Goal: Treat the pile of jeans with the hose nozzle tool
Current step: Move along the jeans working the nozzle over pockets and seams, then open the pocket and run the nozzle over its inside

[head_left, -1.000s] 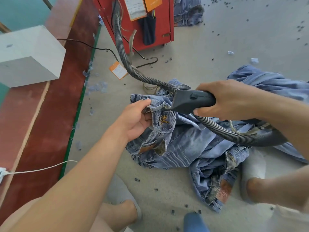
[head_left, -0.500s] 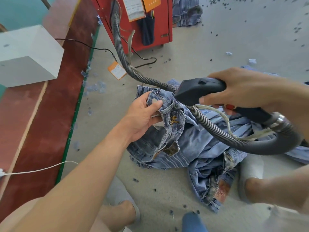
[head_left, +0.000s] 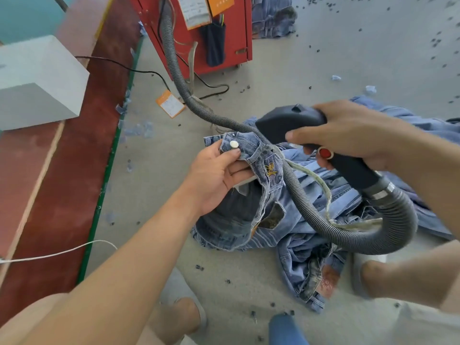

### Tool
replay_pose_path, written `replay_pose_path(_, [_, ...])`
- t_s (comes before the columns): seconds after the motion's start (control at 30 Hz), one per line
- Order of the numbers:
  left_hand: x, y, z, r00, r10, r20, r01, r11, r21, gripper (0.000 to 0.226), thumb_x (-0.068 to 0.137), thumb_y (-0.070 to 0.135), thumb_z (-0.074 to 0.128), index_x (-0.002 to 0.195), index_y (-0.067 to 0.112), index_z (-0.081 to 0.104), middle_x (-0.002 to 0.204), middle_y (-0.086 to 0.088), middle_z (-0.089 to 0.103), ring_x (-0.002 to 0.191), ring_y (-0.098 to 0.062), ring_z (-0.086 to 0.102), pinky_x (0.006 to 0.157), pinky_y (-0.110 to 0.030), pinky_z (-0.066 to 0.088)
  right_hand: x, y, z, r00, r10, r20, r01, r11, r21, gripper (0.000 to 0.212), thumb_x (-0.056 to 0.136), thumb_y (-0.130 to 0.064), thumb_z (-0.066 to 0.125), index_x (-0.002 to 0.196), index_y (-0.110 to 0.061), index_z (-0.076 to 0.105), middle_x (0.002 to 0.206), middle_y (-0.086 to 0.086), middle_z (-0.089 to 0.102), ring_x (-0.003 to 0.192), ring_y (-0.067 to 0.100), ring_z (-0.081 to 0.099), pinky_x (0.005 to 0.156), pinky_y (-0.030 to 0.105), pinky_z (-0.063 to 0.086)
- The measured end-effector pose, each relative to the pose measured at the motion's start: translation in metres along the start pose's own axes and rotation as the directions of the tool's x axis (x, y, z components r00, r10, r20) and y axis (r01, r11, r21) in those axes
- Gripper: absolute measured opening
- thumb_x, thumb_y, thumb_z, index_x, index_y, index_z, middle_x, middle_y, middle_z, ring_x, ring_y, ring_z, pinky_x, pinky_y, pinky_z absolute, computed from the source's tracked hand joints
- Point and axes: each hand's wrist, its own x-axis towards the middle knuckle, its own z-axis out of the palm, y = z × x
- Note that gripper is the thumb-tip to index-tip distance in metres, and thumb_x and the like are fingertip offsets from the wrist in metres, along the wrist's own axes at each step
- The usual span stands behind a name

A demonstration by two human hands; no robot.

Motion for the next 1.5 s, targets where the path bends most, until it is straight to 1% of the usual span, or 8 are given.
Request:
replay_pose_path(0.23, [0.004,0.004,0.006,0.996,-0.028,-0.087,0.008,0.975,-0.221,0.034,0.106,-0.002,0.036,0.133,-0.011,0.054,0.115,-0.026,0.071,0.098,-0.036,0.073,0.081,-0.045,0.063,-0.016,-0.004,0.002,0.984,-0.021,0.179,0.074,0.954,-0.291,0.011,0.085,-0.04,0.078,0.086,-0.032,0.07,0.06,0.002,0.069,0.047,0.017,0.065,0.044,0.031,0.055])
replay_pose_path(0.5, [0.002,0.0,0.023,0.992,-0.086,-0.089,0.061,0.966,-0.252,0.04,0.108,0.004,0.035,0.142,-0.014,0.047,0.134,-0.034,0.06,0.114,-0.042,0.065,0.1,-0.055,0.056,0.001,0.004,0.027,0.938,-0.071,-0.338,0.115,0.987,0.112,0.055,0.073,-0.041,0.09,0.081,0.003,0.06,0.063,0.007,0.053,0.054,0.017,0.05,0.054,0.033,0.043])
replay_pose_path(0.7, [-0.003,0.006,0.038,0.971,-0.164,0.176,0.177,0.982,-0.062,0.029,0.1,0.019,0.035,0.114,0.004,0.056,0.078,-0.009,0.037,0.082,-0.021,0.051,0.102,-0.05,0.043,0.007,0.003,0.058,0.945,-0.16,-0.285,0.125,0.983,-0.138,0.087,0.065,-0.035,0.097,0.134,-0.014,0.049,0.11,-0.005,0.065,0.095,0.013,0.063,0.075,0.029,0.05])
replay_pose_path(0.87, [0.008,0.022,0.021,0.98,-0.179,0.09,0.149,0.951,0.271,0.042,0.1,0.021,0.03,0.127,0.018,0.061,0.115,0.007,0.075,0.096,-0.019,0.07,0.104,-0.043,0.048,0.023,0.002,0.042,0.946,-0.146,-0.289,0.124,0.988,-0.092,0.047,0.075,-0.01,0.079,0.115,-0.01,0.056,0.089,0.002,0.062,0.076,0.022,0.06,0.061,0.031,0.046])
replay_pose_path(0.97, [0.016,0.022,0.001,0.969,0.16,-0.19,0.02,0.712,0.702,0.017,0.095,0.017,0.06,0.108,0.025,0.068,0.097,0.002,0.079,0.091,-0.019,0.075,0.092,-0.048,0.059,0.026,0.001,0.019,0.986,-0.071,-0.148,0.085,0.992,0.09,0.035,0.077,0.002,0.08,0.106,-0.008,0.063,0.083,0.009,0.064,0.067,0.02,0.063,0.06,0.035,0.057])
replay_pose_path(1.1, [0.024,0.012,-0.027,0.938,0.313,-0.147,0.127,0.081,0.989,0.06,0.076,0.054,0.083,0.125,0.029,0.058,0.116,0.002,0.065,0.109,-0.023,0.059,0.094,-0.04,0.048,0.024,0.01,-0.004,0.99,-0.076,0.122,0.033,0.945,0.327,0.035,0.079,0.01,0.076,0.111,-0.001,0.068,0.098,0.024,0.072,0.083,0.032,0.071,0.08,0.046,0.062])
replay_pose_path(1.27, [0.014,0.014,-0.031,0.998,-0.049,0.03,0.017,0.754,0.656,0.011,0.097,0.029,0.068,0.107,0.027,0.07,0.094,0.019,0.078,0.086,0.007,0.07,0.074,-0.012,0.052,0.026,0.023,-0.022,0.973,-0.049,0.227,-0.036,0.933,0.357,0.051,0.069,-0.002,0.08,0.118,0.002,0.066,0.11,0.032,0.07,0.093,0.04,0.07,0.09,0.062,0.056])
replay_pose_path(1.5, [-0.001,0.03,-0.027,0.985,-0.121,0.119,0.076,0.942,0.326,0.045,0.097,0.047,0.051,0.122,0.019,0.074,0.128,-0.005,0.073,0.116,-0.022,0.071,0.085,-0.027,0.06,0.029,0.035,-0.04,0.985,0.039,0.166,-0.093,0.938,0.334,0.035,0.081,0.004,0.079,0.112,-0.008,0.068,0.105,0.028,0.074,0.084,0.037,0.075,0.072,0.052,0.064])
